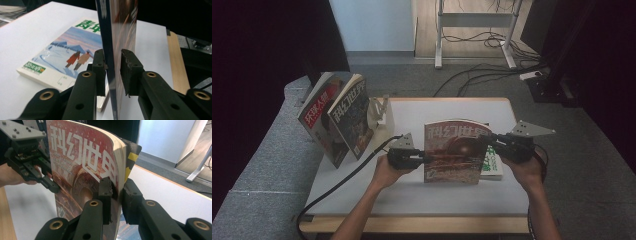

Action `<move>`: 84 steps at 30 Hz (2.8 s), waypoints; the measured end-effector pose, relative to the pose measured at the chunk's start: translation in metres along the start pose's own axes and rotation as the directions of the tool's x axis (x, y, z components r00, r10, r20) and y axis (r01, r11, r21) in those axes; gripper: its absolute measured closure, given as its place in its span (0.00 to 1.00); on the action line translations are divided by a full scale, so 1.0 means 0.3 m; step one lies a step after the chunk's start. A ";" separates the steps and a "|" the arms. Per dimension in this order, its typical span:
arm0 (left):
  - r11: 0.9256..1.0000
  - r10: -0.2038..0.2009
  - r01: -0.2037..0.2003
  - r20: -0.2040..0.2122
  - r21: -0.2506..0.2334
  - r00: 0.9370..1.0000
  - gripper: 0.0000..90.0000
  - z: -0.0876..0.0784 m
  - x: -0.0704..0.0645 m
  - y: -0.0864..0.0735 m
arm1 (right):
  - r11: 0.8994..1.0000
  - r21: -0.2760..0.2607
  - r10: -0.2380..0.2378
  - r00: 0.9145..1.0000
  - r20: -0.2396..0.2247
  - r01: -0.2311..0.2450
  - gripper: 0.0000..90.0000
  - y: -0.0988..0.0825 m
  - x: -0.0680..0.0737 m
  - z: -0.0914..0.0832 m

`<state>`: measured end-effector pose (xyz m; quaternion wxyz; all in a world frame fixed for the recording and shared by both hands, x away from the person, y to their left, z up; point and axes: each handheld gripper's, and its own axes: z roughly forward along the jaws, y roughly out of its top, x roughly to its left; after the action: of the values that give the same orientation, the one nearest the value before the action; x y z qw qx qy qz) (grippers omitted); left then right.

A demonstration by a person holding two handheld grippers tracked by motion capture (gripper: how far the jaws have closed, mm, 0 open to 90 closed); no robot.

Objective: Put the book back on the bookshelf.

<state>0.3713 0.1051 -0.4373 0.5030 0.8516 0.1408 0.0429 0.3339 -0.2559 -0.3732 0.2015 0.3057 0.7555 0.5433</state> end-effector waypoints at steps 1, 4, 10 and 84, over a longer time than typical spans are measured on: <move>1.000 0.000 0.000 0.000 -0.001 1.000 0.82 -0.001 0.000 0.008 | 1.000 0.000 0.000 1.000 0.002 0.000 0.86 0.000 0.001 0.000; 1.000 0.000 0.000 0.004 -0.012 1.000 0.82 -0.006 0.002 0.030 | 1.000 0.004 0.000 1.000 0.004 0.000 0.86 0.001 0.005 -0.002; 0.999 0.004 -0.004 0.014 -0.043 1.000 0.81 -0.019 0.003 0.091 | 1.000 0.003 -0.006 1.000 0.005 0.006 0.86 0.001 0.008 -0.004; 0.999 0.041 -0.041 -0.004 -0.005 0.999 0.93 -0.075 -0.028 0.278 | 0.899 0.304 0.122 0.847 0.518 -0.315 0.00 -0.547 -0.178 -0.043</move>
<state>0.3750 0.0838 -0.3534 0.5040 0.8529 0.1243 0.0552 0.3249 -0.3377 -0.5253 0.2576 0.5507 0.7297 0.3129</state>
